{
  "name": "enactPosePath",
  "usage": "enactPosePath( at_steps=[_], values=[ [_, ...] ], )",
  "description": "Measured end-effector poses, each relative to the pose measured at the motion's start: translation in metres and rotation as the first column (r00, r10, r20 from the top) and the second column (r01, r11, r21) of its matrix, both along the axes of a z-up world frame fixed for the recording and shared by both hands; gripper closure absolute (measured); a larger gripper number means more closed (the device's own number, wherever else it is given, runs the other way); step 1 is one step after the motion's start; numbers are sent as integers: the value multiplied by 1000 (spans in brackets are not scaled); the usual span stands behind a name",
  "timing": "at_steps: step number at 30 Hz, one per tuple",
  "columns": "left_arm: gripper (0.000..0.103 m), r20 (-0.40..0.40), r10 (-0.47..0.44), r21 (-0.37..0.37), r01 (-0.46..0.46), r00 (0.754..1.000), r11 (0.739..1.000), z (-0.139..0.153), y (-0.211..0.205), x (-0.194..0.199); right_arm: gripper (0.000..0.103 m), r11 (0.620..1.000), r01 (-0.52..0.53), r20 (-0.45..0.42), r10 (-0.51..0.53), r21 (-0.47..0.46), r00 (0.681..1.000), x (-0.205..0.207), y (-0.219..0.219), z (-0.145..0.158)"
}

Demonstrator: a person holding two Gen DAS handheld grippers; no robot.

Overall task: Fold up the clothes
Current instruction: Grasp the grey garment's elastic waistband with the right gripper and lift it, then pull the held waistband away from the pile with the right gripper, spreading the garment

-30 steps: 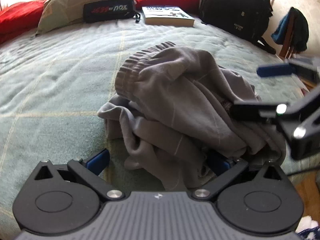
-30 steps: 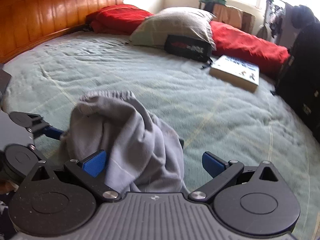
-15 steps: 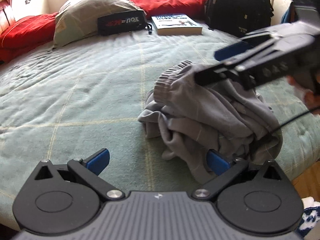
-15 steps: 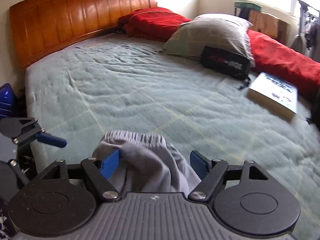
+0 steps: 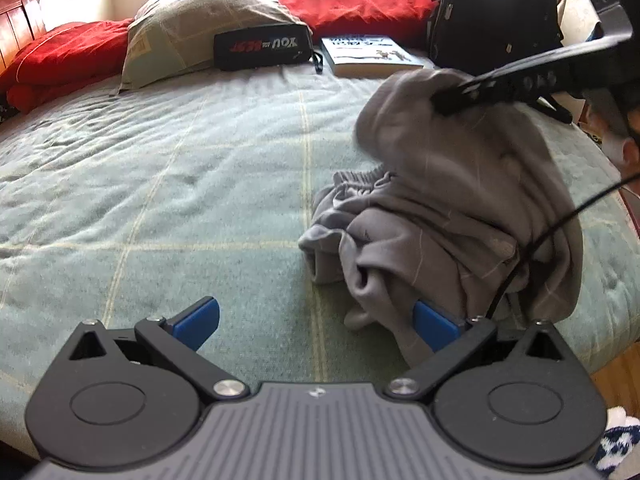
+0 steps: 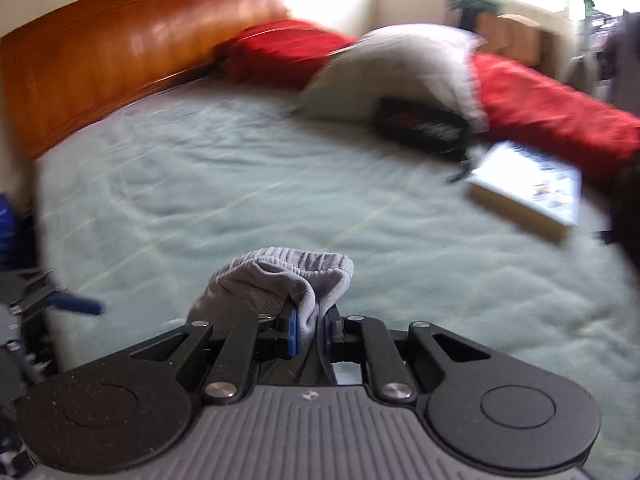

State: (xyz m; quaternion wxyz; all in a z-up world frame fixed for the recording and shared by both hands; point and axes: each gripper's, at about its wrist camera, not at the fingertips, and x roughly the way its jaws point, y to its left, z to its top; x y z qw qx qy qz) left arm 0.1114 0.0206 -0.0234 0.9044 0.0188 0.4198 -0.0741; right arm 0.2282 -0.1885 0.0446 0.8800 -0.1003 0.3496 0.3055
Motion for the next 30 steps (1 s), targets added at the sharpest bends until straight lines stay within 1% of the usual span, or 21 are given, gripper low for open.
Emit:
enactPosePath(
  at_steps=[4,9,12,17,24,26,27,30],
  values=[
    [1,9,-8,-8,8,1000,1000,2,-4,2,88,989,145,35,-144,-31,989,13,-37,7],
    [1,13,-21,-12,21,1000,1000,3,-9,5,88,951,291,38,-289,-104,957,25,-79,-5],
    [1,11,-32,-12,32,999,999,3,-13,7,88,920,361,31,-360,-153,932,30,-102,-17],
    [1,12,-54,-2,54,998,999,4,-21,9,88,873,450,18,-455,-189,890,26,-140,-27],
    [1,19,-85,-2,85,996,996,6,-33,12,87,790,566,18,-579,-234,815,12,-187,-36],
    [1,19,-93,-4,93,995,996,6,-36,13,75,783,577,-10,-595,-234,804,9,-195,-39],
    [1,18,-97,-4,97,995,995,6,-37,13,73,784,577,-17,-596,-228,803,6,-196,-39],
    [1,15,-102,-2,102,995,995,5,-40,13,66,803,562,-6,-574,-202,819,-5,-193,-31]
  ],
)
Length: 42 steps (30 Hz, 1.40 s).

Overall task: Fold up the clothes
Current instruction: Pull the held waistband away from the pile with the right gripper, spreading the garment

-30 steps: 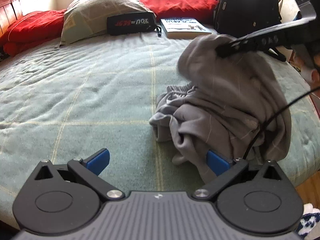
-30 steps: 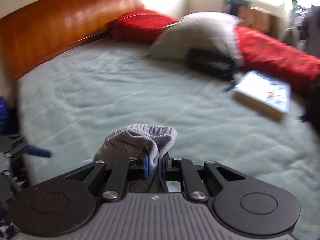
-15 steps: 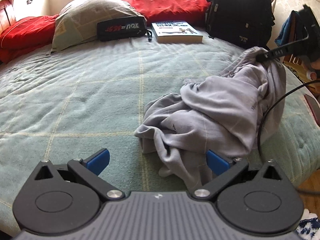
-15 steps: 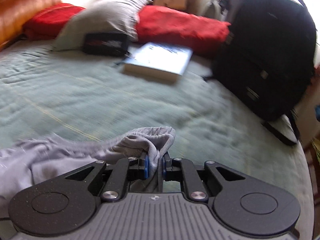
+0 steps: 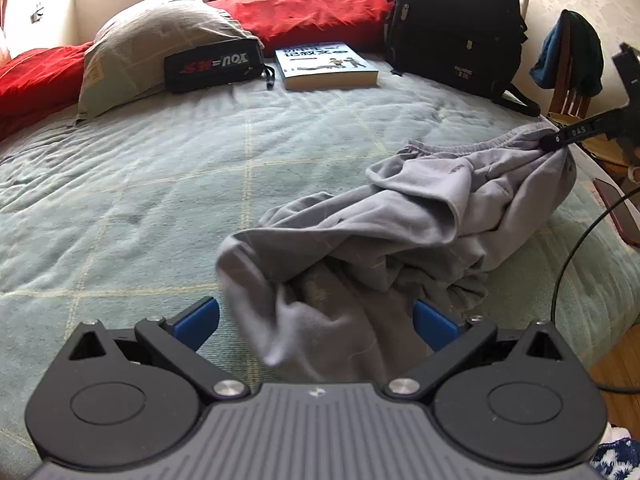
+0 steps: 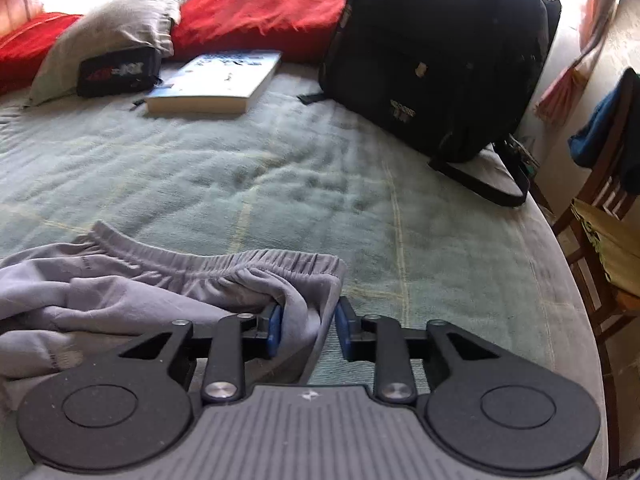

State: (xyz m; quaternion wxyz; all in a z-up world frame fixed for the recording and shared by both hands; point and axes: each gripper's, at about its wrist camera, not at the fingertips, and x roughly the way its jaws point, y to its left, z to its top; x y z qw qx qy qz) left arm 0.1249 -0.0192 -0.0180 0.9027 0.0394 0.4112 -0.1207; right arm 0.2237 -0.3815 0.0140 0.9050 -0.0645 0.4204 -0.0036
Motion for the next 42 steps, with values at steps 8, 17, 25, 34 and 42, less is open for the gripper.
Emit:
enactPosePath(
  at_steps=[8,17,25,34,42],
  values=[
    [1,-9,0,8,0,1000,1000,-1,-2,1,48,975,-213,63,209,65,976,17,49,27],
    [1,-26,17,24,-16,1000,1000,-5,2,1,44,889,-454,-116,458,63,881,83,121,-31],
    [1,-53,36,12,-35,998,999,-12,7,10,38,800,-597,-174,597,58,783,89,137,-61],
    [1,-67,34,18,-33,997,999,-15,4,19,80,829,-560,-98,559,20,824,84,130,-44],
    [1,-55,34,8,-34,998,999,-11,4,21,81,949,-314,-25,314,13,949,131,82,-20]
  ],
)
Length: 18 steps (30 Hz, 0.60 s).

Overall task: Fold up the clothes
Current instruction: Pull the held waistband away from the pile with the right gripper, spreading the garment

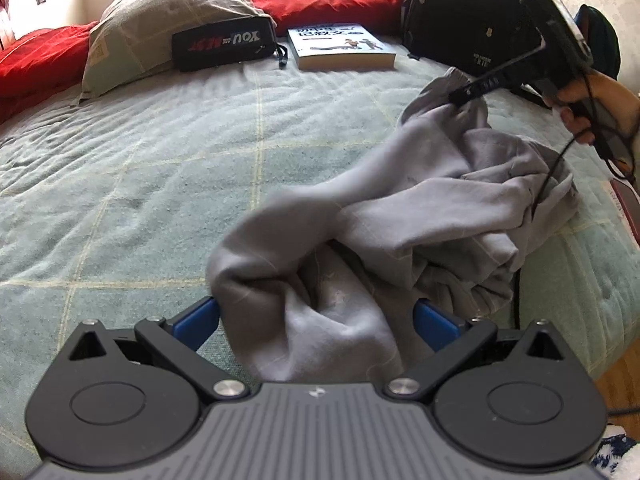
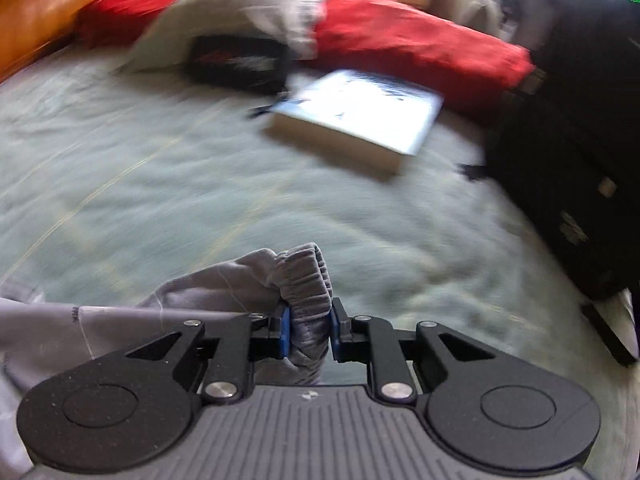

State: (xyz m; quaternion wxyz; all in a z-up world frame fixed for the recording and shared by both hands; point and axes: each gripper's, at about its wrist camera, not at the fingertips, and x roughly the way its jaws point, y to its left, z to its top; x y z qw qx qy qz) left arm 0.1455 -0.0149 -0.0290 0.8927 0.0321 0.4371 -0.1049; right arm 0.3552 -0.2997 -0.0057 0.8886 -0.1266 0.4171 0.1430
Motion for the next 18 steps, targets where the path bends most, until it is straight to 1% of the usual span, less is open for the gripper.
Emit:
enactPosePath(
  at_steps=[3,7,10,14,15,16,18],
  values=[
    [1,1,-2,0,2,1000,1000,0,0,1,81,996,93,-7,-93,5,996,20,-20,1],
    [1,3,2,1,-2,1000,1000,1,0,2,81,979,203,1,-203,-16,979,41,-42,0],
    [1,3,8,0,-8,1000,1000,2,1,4,81,959,282,-6,-282,-24,959,58,-59,-3],
    [1,3,11,-2,-11,1000,1000,2,1,5,80,921,388,-27,-389,-41,921,75,-80,-12],
    [1,5,10,-2,-10,1000,1000,2,1,5,79,915,402,-43,-404,-38,914,76,-83,-15],
    [1,6,8,-2,-8,1000,1000,3,0,5,76,911,410,-63,-411,-30,909,76,-87,-19],
    [1,6,5,1,-5,1000,1000,3,-1,4,73,908,418,-80,-417,-5,905,70,-94,-22]
  ],
)
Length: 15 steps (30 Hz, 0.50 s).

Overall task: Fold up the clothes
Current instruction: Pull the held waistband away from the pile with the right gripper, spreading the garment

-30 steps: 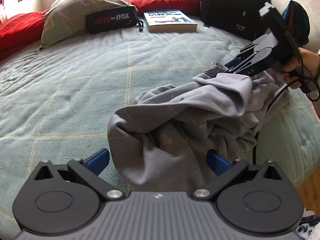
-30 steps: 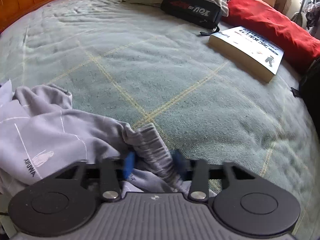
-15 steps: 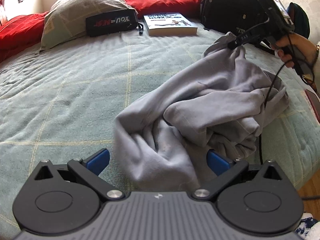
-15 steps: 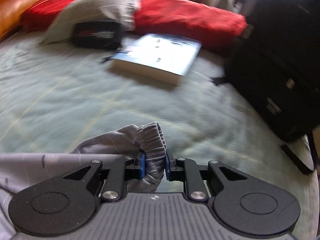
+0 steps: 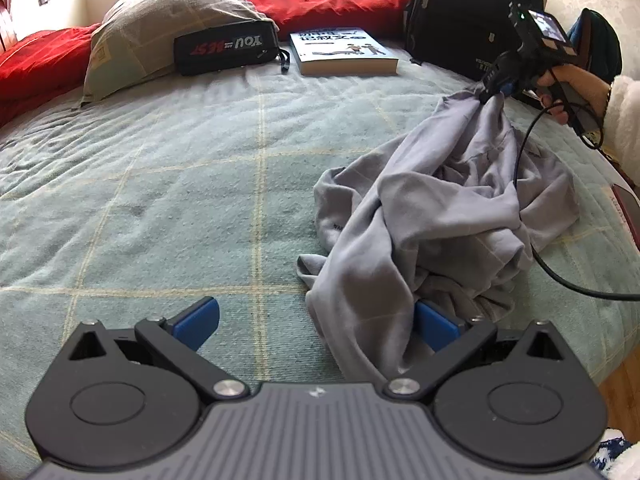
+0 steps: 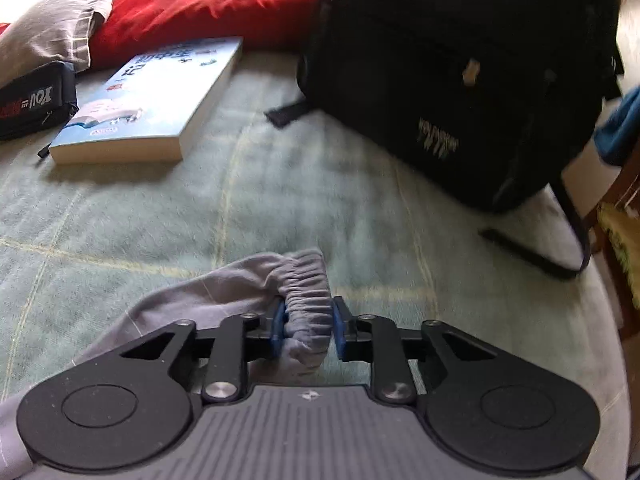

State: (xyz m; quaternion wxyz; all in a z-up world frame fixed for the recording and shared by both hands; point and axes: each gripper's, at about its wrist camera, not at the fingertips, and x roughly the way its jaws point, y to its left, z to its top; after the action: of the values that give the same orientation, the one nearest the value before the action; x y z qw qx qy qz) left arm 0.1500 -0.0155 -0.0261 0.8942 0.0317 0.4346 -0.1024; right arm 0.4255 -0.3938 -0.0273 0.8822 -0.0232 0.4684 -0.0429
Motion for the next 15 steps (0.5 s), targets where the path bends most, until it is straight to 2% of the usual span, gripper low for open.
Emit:
enactPosePath(
  at_steps=[5,9,12,15],
  values=[
    [1,0,-9,4,9,1000,1000,0,-2,-2,60,990,-8,41,2,140,999,-46,-17,16],
    [1,3,-24,-6,24,1000,1000,1,-7,-5,56,966,-16,83,-6,258,997,-107,-36,30],
    [1,7,-43,-10,43,999,999,1,-15,-7,56,934,1,89,-35,356,995,-156,-52,24],
    [1,11,-64,-8,64,998,998,2,-24,-11,57,904,53,61,-87,425,994,-194,-64,3]
  ],
)
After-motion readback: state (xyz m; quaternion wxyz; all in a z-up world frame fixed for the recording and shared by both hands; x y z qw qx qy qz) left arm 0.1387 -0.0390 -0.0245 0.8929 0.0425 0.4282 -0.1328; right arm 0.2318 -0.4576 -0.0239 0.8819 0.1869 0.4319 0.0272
